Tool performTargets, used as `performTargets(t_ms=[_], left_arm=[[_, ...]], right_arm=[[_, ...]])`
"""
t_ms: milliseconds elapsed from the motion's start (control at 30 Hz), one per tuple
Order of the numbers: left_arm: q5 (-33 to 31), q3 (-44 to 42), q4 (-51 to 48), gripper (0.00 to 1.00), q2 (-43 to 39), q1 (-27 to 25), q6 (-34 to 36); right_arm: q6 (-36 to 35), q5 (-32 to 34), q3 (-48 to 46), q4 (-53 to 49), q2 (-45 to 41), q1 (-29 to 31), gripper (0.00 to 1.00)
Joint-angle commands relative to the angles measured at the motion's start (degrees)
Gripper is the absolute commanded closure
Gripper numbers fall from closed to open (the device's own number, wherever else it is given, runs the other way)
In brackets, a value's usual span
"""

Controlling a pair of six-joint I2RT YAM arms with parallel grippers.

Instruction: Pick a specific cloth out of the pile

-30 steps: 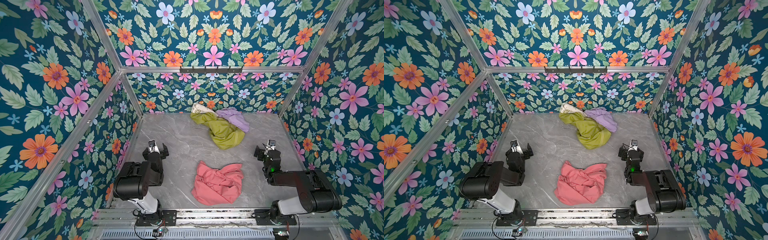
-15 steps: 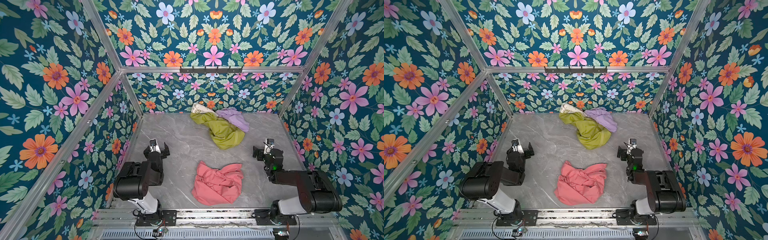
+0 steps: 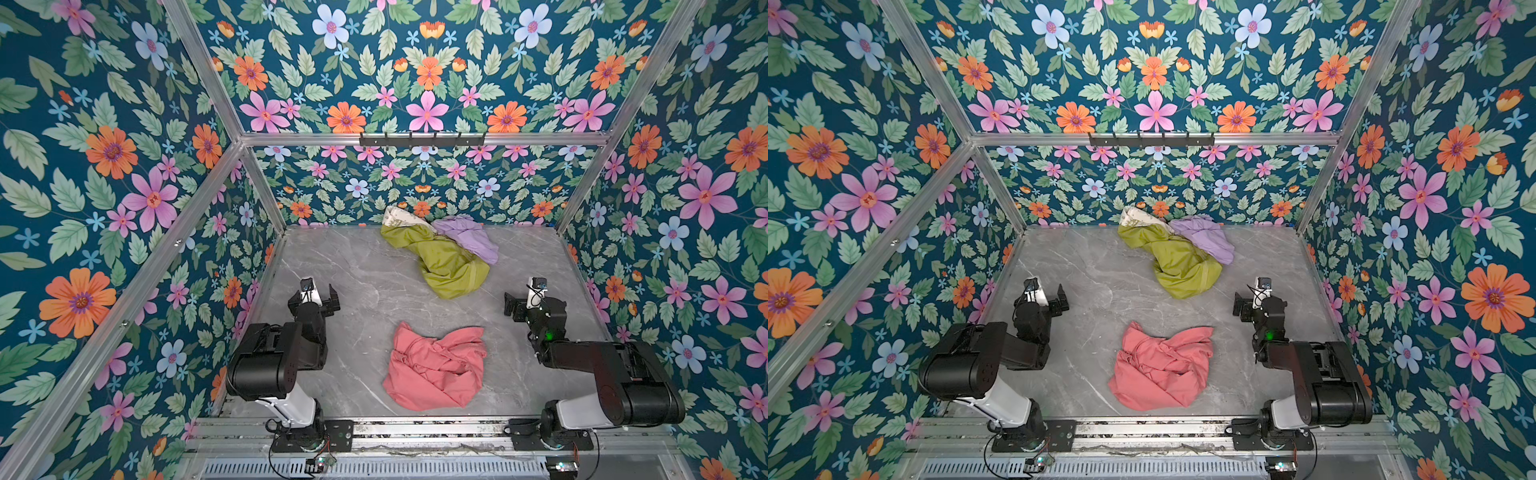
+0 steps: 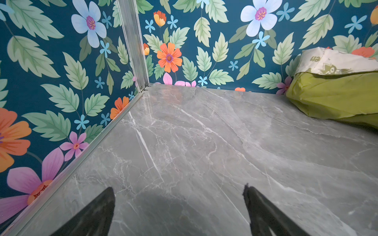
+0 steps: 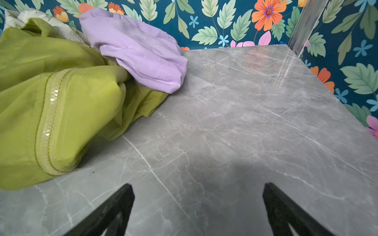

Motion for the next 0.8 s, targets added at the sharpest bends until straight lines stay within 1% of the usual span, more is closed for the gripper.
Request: performTargets(t_ms=[0, 567, 767], left_arm=[[0.5, 0.4, -0.5, 0.00, 0.1, 0.2, 0.1], [1.7, 0.8, -1.3, 0.00, 0.1, 1.0, -0.5], [2.2, -1.0, 1.3, 0.00, -0.4, 0.9, 0.0]], right_arm=[[0.4, -0.8, 0.5, 0.3, -0.2, -0.4, 0.01], [0.5, -1.2, 0.5, 0.1, -0.2, -0.6, 0.01], [0.5, -1.2, 0.5, 0.2, -0.2, -0.6, 0.01]])
